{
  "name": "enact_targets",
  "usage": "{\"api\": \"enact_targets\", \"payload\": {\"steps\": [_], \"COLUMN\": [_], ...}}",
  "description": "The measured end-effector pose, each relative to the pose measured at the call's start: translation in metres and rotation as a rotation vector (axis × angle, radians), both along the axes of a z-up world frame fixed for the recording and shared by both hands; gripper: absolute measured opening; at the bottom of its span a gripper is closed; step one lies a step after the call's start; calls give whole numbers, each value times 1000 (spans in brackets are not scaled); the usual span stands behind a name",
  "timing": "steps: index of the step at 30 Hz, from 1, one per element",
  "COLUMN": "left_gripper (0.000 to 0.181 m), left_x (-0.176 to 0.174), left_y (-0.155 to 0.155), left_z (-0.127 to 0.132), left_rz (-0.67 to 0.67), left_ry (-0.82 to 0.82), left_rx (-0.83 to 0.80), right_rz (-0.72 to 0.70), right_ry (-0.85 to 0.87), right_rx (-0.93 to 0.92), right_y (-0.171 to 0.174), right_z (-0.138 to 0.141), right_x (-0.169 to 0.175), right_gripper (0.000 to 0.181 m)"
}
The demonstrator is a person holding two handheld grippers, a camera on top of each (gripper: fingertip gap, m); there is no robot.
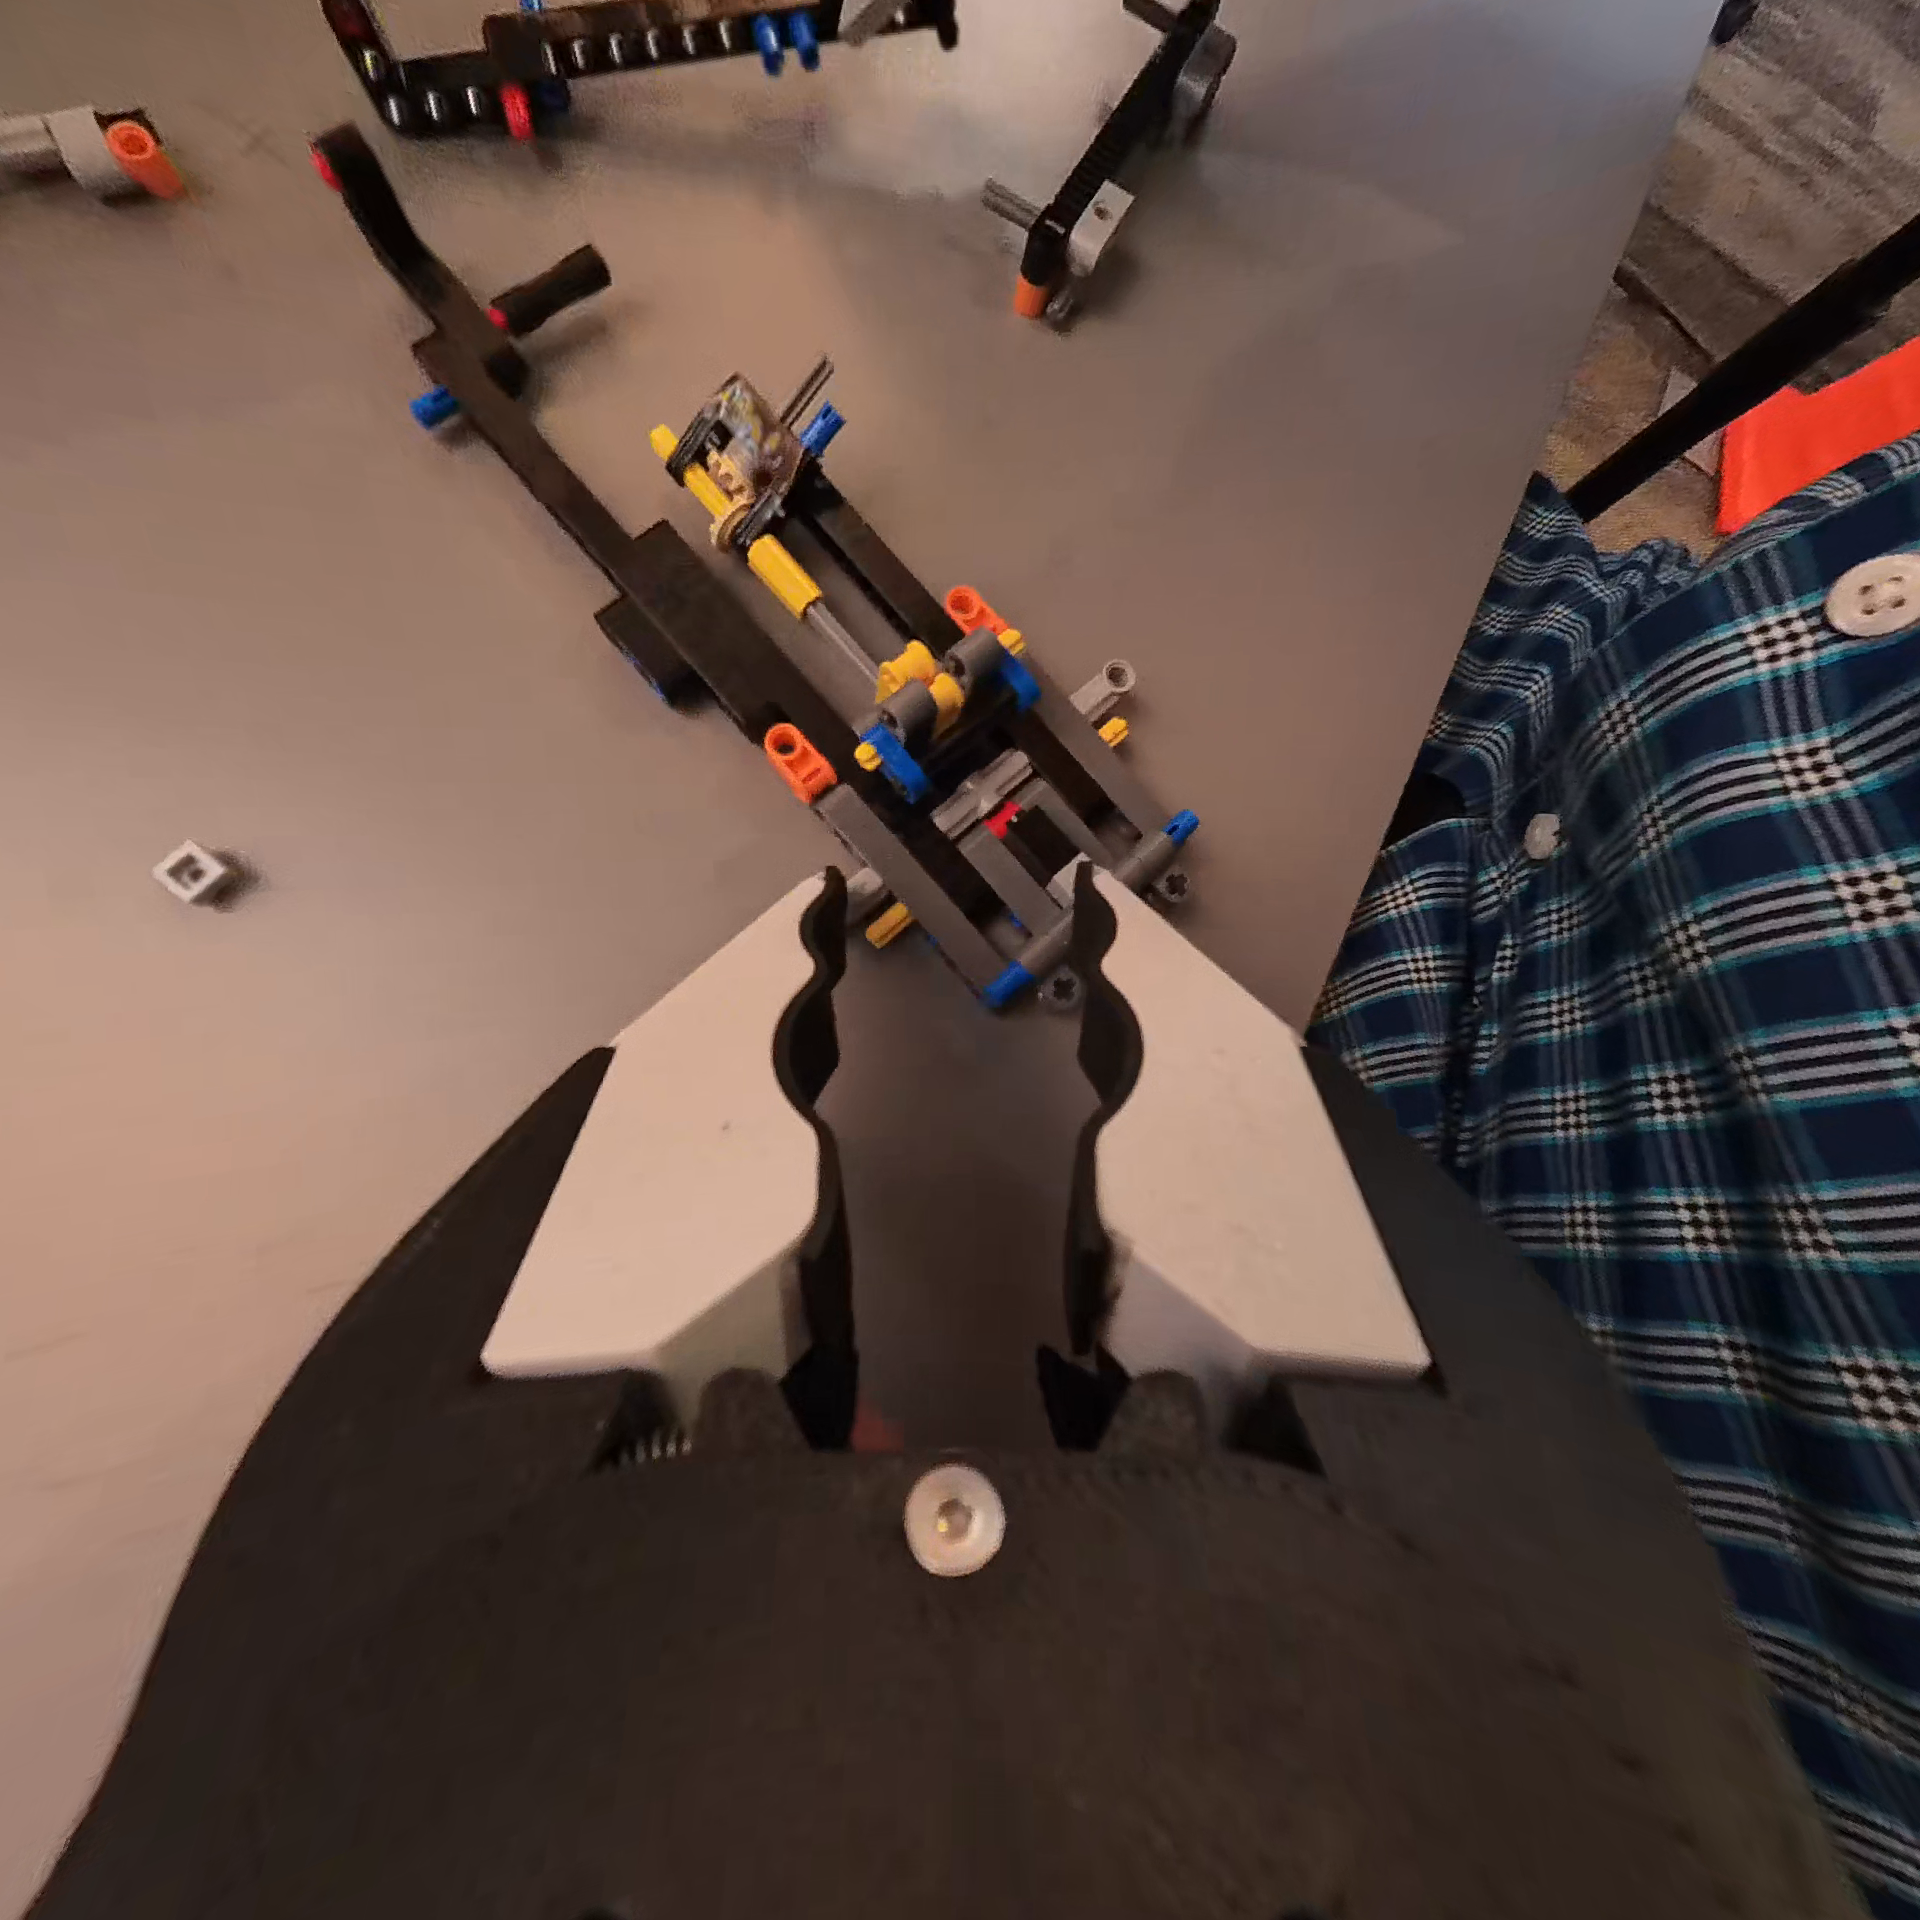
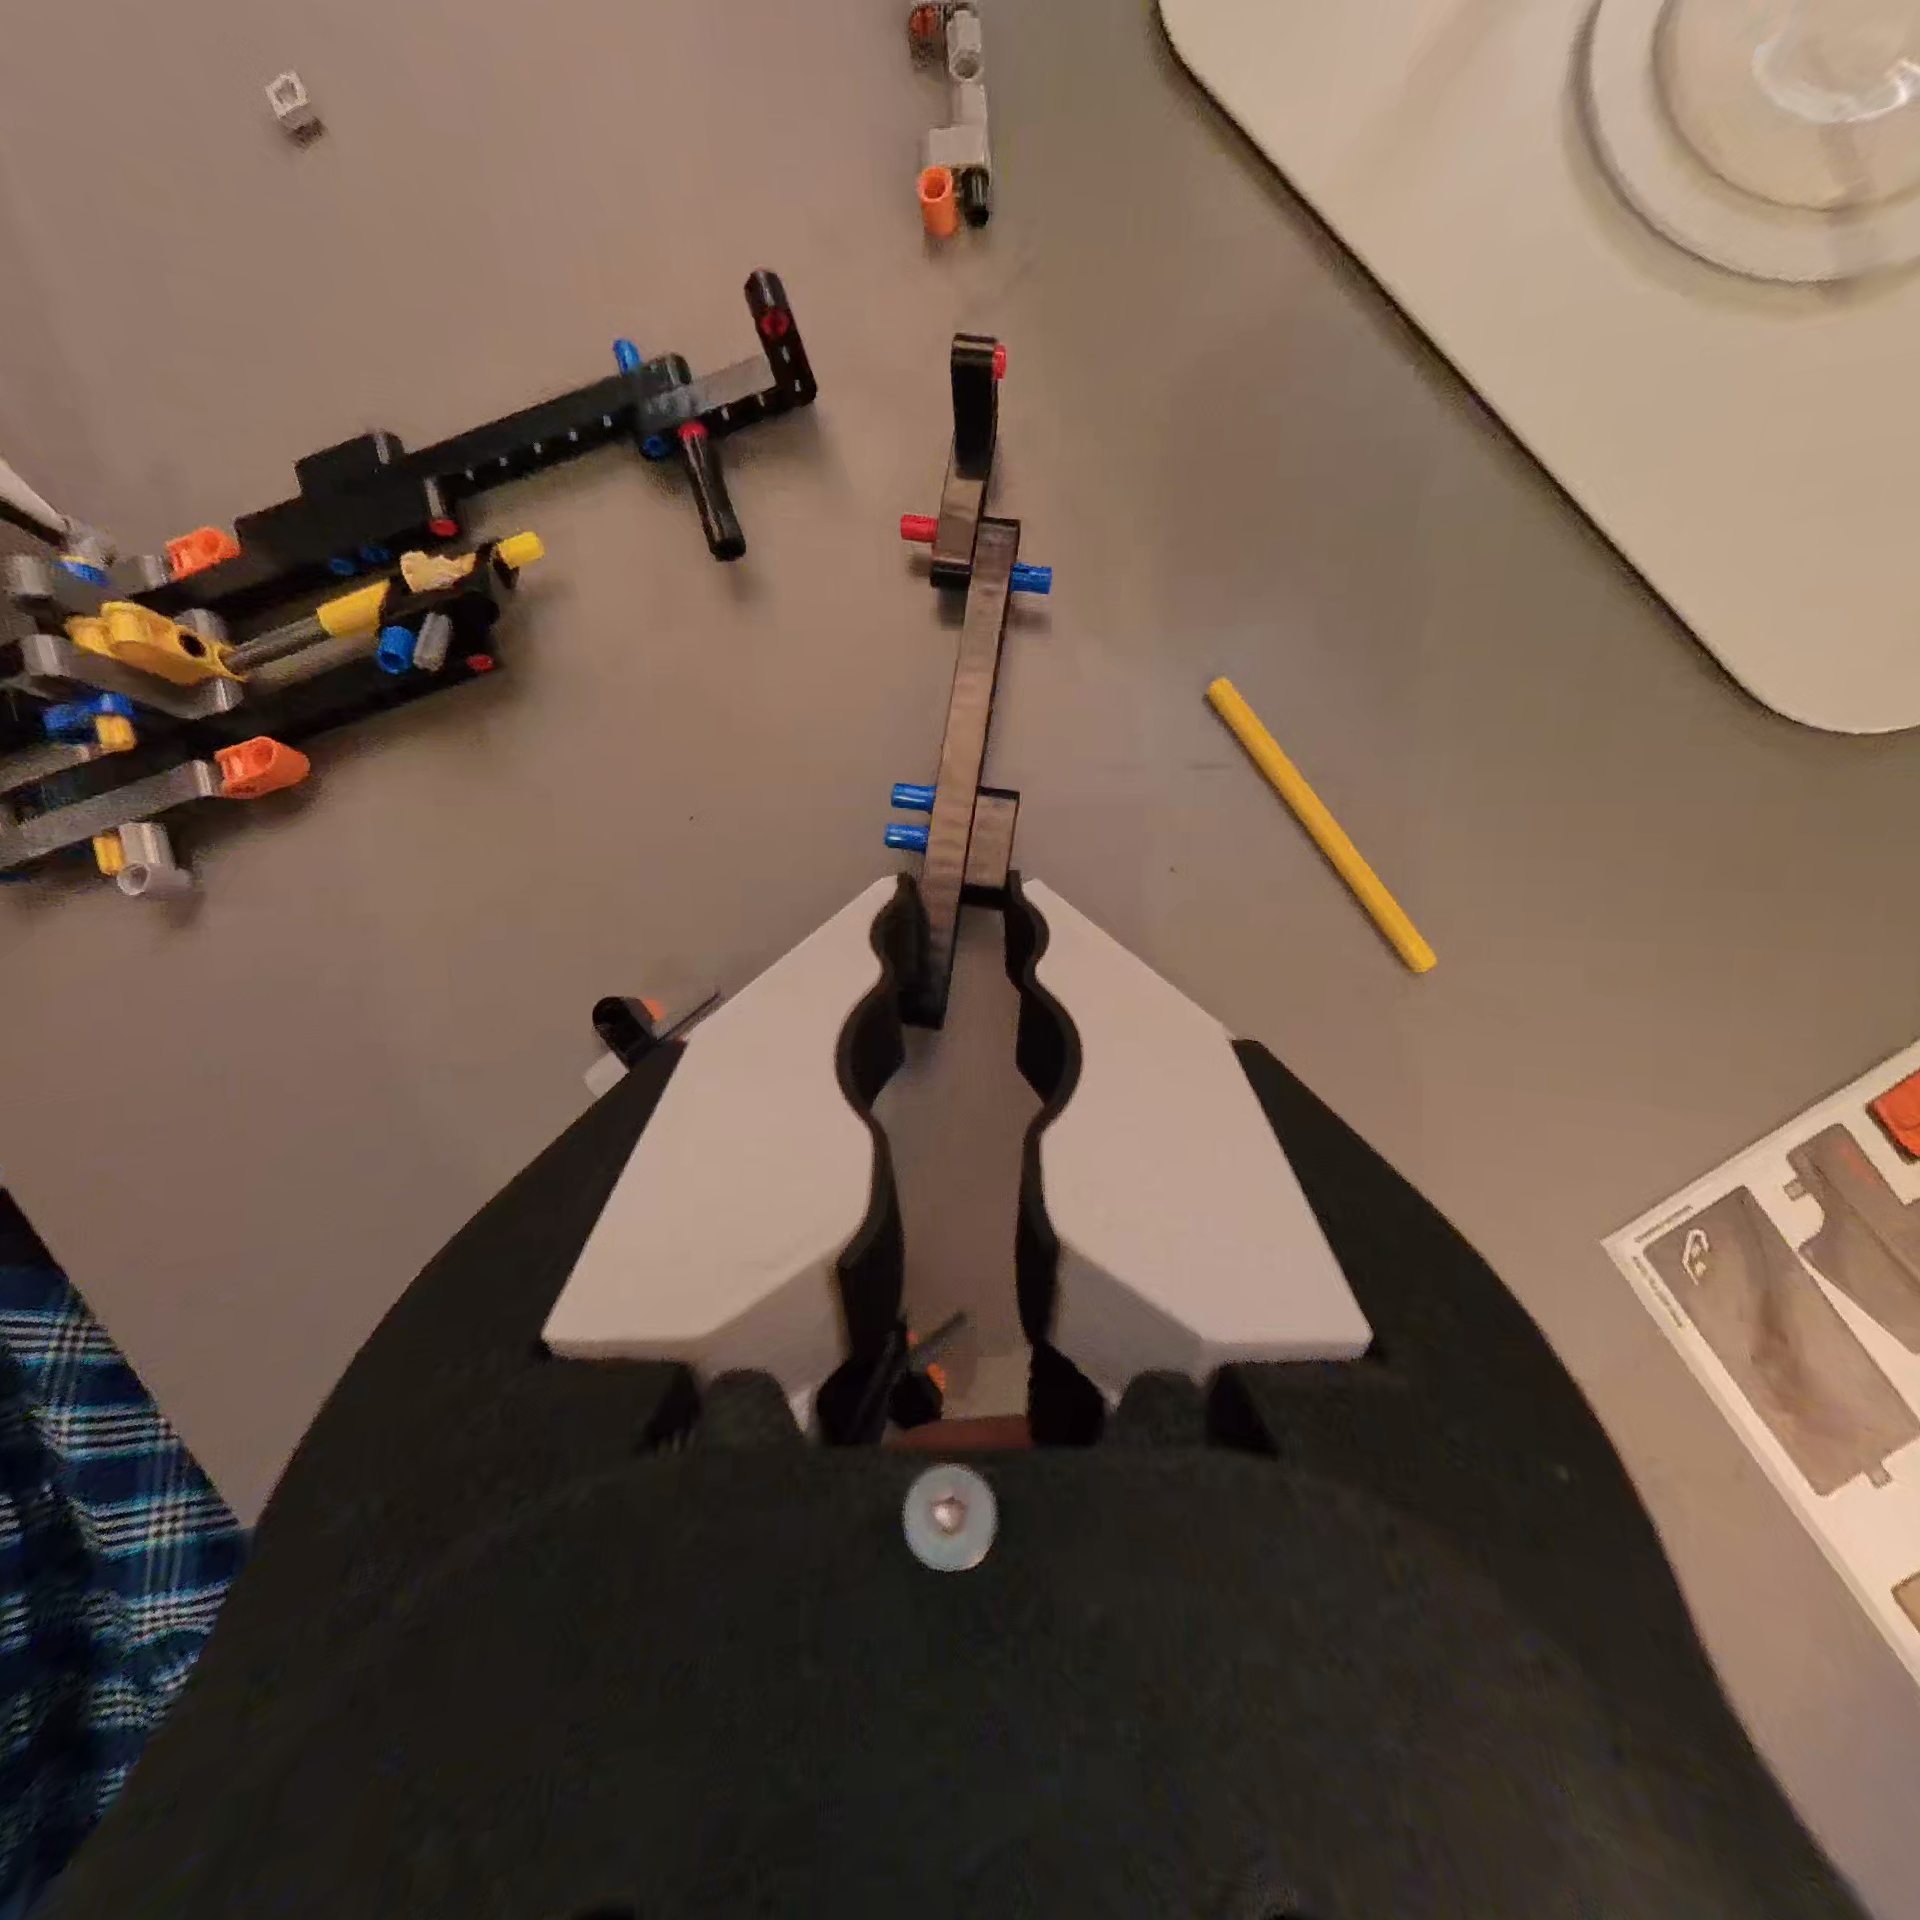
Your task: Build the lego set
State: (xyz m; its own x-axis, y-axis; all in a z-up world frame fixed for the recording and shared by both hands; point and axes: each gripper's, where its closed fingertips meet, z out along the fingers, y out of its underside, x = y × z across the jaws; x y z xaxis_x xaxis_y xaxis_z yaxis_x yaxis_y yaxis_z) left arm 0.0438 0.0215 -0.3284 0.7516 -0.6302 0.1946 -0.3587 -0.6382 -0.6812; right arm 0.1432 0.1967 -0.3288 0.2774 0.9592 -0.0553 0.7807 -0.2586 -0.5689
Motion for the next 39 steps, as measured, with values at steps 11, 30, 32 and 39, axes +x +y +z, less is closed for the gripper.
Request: {"api": "enact_targets", "payload": {"steps": [11, 30, 32, 39], "left_gripper": [48, 49, 48, 48], "left_x": [-10, -15, -17, -17], "left_y": [1, 0, 0, 0], "left_z": [11, 12, 14, 12], "left_rz": [56, 59, 61, 51], "left_ry": [-6, -3, -2, 13], "left_rx": [24, 46, 50, 47], "right_rz": [-94, -282, -263, 161], "right_ry": [143, 201, 206, 40], "right_rx": [-116, -241, -238, -22], "right_y": [-38, -107, -105, -120], "right_z": [25, 8, 13, 7], "right_x": [-13, -19, -12, -8], "right_gripper": [13, 28, 30, 31]}}
